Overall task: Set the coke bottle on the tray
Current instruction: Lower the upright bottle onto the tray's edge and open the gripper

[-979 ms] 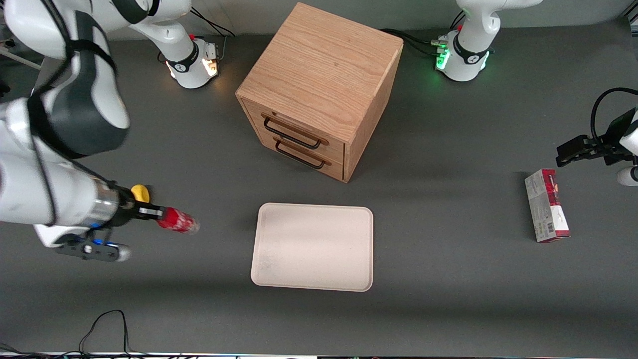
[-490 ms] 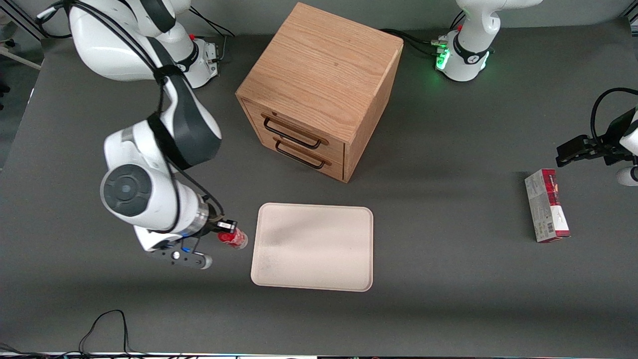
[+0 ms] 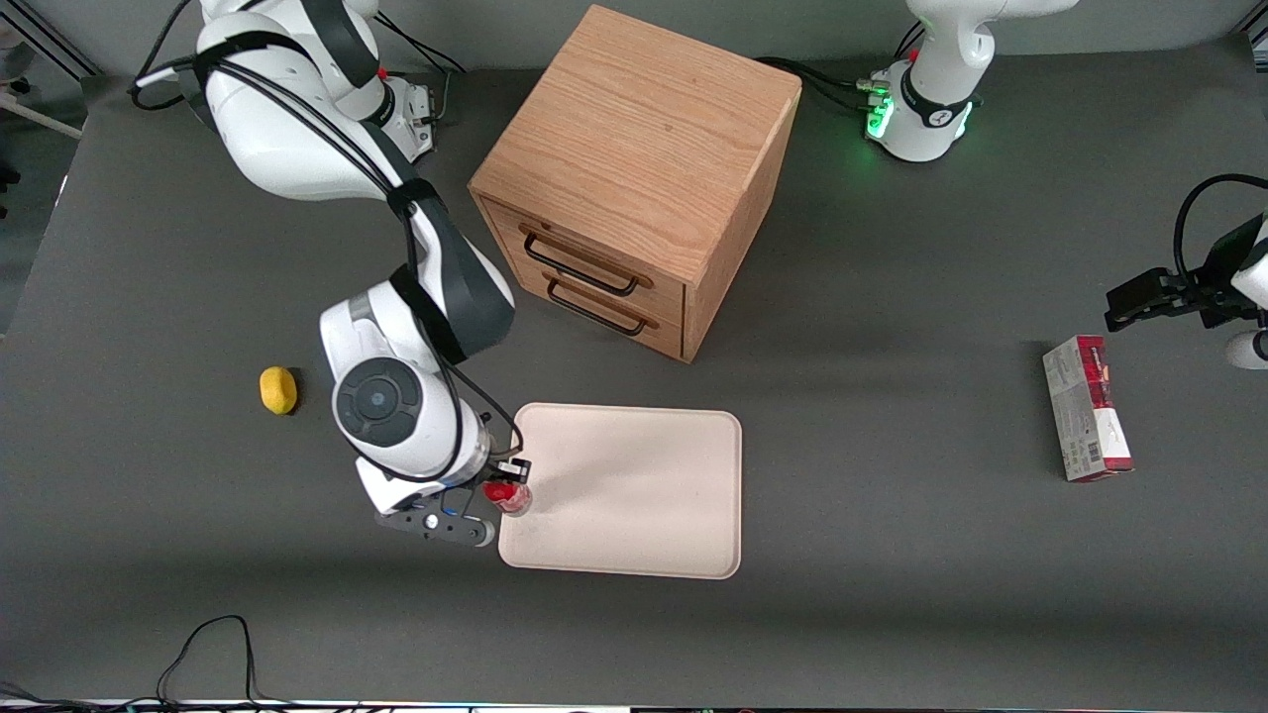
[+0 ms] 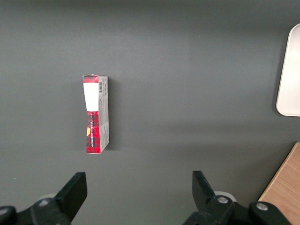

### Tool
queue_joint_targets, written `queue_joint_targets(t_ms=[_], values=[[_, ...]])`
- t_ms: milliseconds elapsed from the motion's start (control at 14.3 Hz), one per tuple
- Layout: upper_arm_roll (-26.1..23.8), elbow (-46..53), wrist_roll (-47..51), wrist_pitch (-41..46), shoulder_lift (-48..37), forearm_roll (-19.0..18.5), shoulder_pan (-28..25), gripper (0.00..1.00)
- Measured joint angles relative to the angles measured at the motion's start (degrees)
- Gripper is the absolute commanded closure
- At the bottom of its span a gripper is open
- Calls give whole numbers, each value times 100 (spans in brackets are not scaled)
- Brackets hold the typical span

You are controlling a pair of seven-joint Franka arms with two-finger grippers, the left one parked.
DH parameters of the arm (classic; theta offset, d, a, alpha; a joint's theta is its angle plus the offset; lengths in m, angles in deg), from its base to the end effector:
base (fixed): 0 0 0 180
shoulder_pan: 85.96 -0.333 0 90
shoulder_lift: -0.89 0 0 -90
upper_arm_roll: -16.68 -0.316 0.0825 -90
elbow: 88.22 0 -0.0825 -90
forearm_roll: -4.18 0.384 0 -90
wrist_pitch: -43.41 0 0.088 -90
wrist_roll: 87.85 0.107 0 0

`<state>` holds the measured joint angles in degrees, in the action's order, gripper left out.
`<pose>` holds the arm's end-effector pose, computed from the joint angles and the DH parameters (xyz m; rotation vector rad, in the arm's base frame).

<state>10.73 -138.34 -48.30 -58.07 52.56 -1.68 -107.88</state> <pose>0.7075 0.3268 0.3608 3.1054 -0.3470 0.0133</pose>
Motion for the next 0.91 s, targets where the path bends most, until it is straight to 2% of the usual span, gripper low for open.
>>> queue_joint_targets(t_ms=[629, 699, 769, 909], values=[[26, 4, 236, -484, 268, -3, 0, 100], [27, 4, 237, -504, 268, -3, 0, 32], [27, 4, 238, -525, 268, -3, 0, 0], [28, 6, 240, -554, 268, -4, 1, 0]])
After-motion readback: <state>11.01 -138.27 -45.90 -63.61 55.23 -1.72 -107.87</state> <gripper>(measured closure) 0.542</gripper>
